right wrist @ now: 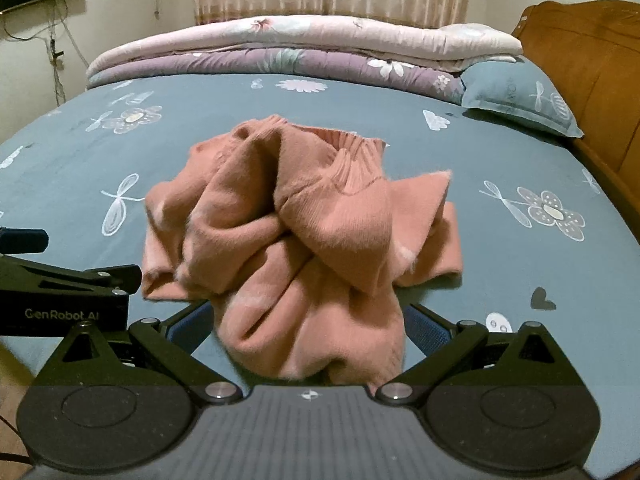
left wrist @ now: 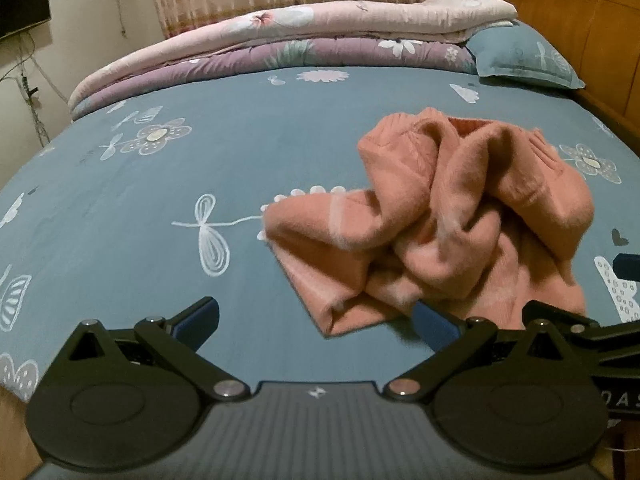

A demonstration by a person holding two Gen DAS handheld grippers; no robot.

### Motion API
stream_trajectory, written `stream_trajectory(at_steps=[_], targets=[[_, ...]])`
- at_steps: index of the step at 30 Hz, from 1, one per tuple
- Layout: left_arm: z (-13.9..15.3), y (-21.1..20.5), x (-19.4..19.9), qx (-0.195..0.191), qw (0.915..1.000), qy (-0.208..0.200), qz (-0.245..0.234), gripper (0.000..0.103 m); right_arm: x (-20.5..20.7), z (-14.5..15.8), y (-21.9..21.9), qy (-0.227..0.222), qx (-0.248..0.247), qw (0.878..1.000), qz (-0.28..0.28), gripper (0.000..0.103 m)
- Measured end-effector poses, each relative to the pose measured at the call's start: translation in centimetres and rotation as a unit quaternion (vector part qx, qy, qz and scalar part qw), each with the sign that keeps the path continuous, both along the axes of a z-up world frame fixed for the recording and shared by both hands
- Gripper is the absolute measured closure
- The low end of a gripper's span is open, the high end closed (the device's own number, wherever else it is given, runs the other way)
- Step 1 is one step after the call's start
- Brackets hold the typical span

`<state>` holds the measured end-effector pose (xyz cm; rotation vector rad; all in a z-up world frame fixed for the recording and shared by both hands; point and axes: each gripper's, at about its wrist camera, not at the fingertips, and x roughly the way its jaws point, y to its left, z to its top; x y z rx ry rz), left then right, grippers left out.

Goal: Fold clothes
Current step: 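Move both tools down toward the pink sweater's ribbed collar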

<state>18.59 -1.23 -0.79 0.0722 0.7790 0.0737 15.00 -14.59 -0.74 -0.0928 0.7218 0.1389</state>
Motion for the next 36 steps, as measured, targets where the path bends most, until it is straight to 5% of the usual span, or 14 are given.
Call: stream_trajectory(at_steps=[12, 21, 36], targets=[[2.5, -1.3, 5.9, 0.007, 0.9986, 0.030, -0.044, 0.001, 5.7, 2.8, -1.3, 0.043, -0.010, 0.999, 0.002, 0.000], [3.3, -1.3, 9.4, 0.022, 0.9952, 0.074, -0.061, 0.001, 8.8, 3.3, -3.4, 0.108, 0.003, 0.994, 0.001, 0.000], [2.6, -2.0, 12.6, 0.004, 0.9914, 0.105, -0.077, 0.001, 11.1, 2.7, -2.4, 0.145, -0.004, 0.988, 0.048, 0.000]])
